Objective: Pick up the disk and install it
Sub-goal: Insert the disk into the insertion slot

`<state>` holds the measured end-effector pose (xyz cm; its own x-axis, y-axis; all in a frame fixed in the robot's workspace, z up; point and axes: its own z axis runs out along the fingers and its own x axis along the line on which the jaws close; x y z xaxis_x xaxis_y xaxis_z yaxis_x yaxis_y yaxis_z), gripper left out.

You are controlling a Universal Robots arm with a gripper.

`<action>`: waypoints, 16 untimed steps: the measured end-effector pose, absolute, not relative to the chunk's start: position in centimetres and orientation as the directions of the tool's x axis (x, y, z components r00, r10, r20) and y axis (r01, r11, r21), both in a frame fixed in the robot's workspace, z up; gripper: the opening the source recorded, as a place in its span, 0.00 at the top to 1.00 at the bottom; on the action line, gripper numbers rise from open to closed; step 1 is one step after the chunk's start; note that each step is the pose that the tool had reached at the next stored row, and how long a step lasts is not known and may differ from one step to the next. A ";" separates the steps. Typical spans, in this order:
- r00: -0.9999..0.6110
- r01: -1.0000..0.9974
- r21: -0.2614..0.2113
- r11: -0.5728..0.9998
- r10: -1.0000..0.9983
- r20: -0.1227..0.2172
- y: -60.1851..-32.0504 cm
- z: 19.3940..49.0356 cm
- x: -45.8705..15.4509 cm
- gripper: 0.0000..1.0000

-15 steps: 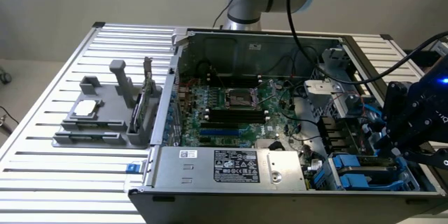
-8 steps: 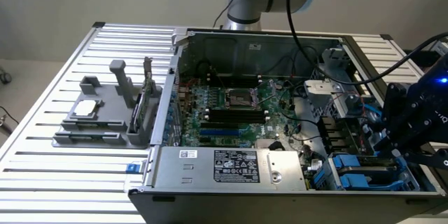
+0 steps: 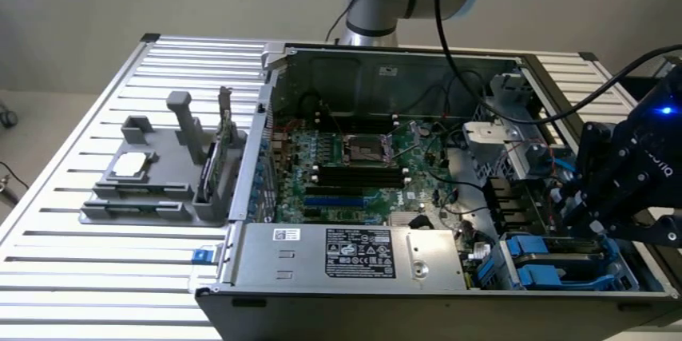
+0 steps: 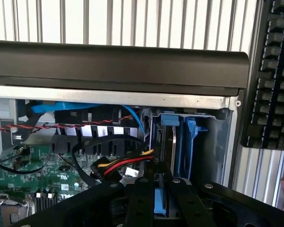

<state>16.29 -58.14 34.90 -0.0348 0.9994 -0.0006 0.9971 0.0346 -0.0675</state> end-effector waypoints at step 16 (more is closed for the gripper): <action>-0.035 0.995 -0.094 0.032 0.999 -0.034 -57.6 34.8 17.1 0.83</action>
<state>17.12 -57.61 34.79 -0.0352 0.9988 -0.0344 0.9951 0.0319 -0.0937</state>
